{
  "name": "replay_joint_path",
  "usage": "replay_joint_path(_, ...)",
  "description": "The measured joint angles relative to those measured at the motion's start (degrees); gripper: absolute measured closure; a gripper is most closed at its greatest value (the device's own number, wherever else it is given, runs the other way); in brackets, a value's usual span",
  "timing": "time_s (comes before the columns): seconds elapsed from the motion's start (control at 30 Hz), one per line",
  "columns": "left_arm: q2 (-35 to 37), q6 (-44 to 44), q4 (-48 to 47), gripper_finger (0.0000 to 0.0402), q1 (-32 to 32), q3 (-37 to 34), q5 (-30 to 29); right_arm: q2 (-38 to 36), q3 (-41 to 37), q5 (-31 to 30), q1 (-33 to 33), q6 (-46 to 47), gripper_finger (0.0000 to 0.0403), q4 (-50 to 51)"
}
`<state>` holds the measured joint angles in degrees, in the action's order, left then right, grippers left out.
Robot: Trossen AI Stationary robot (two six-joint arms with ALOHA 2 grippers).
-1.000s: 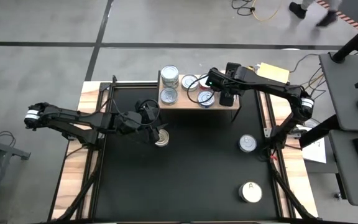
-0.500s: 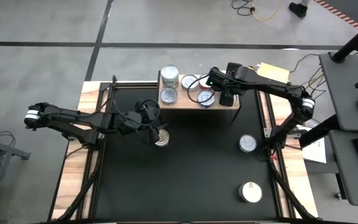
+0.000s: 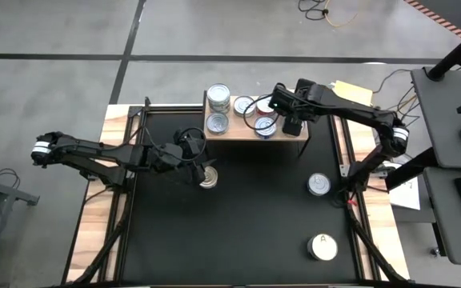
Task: Stack canned seafood by type on shelf
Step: Stack the blue pink tuna can on top of the blue pink tuna can on the shelf, then stack the blue tuna can on top of the blue tuna can on the shelf
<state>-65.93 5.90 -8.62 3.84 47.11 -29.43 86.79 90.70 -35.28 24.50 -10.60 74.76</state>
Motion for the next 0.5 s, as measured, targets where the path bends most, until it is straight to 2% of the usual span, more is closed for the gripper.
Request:
replay_joint_path(0.27,0.00,4.90,-2.62,0.0078,0.80,0.00,2.08,-4.56,0.00,8.06,-2.92,7.06,0.0171,-0.07)
replay_joint_path(0.5,-0.35,10.48,-4.89,0.0078,3.17,-1.30,6.33,-10.82,-0.11,8.88,-10.31,11.89,0.0188,-0.80)
